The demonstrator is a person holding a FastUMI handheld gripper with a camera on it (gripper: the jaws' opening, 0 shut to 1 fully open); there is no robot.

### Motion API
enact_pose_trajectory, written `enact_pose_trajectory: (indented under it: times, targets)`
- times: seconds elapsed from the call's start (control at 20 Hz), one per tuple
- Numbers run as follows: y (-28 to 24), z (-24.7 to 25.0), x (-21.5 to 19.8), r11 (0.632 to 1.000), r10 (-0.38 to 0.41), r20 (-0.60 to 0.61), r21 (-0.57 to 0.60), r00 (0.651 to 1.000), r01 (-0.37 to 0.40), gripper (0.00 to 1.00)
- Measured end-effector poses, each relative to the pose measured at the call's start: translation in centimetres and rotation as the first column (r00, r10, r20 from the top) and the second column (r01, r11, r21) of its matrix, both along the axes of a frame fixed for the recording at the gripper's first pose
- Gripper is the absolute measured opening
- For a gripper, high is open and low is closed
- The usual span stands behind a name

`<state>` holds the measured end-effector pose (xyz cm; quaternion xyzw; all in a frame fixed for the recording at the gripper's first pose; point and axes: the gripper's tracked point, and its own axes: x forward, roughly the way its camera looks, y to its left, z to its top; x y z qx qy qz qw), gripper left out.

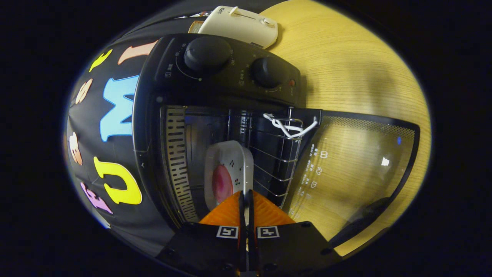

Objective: Open the toaster oven, put the food inside, and close the toaster oven door.

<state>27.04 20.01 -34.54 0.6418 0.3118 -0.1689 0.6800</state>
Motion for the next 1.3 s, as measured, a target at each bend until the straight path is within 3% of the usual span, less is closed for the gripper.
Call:
enact_pose_trajectory:
  times: [0.2, 0.4, 0.55, 0.75, 0.9, 1.15, 1.3]
  targets:
    - [1.8, 0.7, 0.4, 0.998, 0.051, 0.051, 0.04, 0.997, -0.054, 0.13]
    - [1.7, 3.0, -0.4, 0.994, 0.104, 0.113, -0.036, 0.988, -0.1, 0.87]
    - [2.1, 4.1, -3.3, 0.98, 0.183, 0.13, -0.101, 0.974, -0.171, 0.98]
    - [1.4, 5.1, -6.1, 0.958, 0.226, 0.132, -0.211, 0.965, -0.195, 0.97]
    - [1.3, 5.1, -8.3, 0.916, 0.298, 0.093, -0.307, 0.95, -0.257, 0.97]
    - [1.7, 4.8, -11.9, 0.794, 0.433, 0.024, -0.485, 0.901, -0.368, 0.98]
    - [1.9, 4.8, -13.6, 0.676, 0.51, -0.034, -0.603, 0.86, -0.424, 0.98]
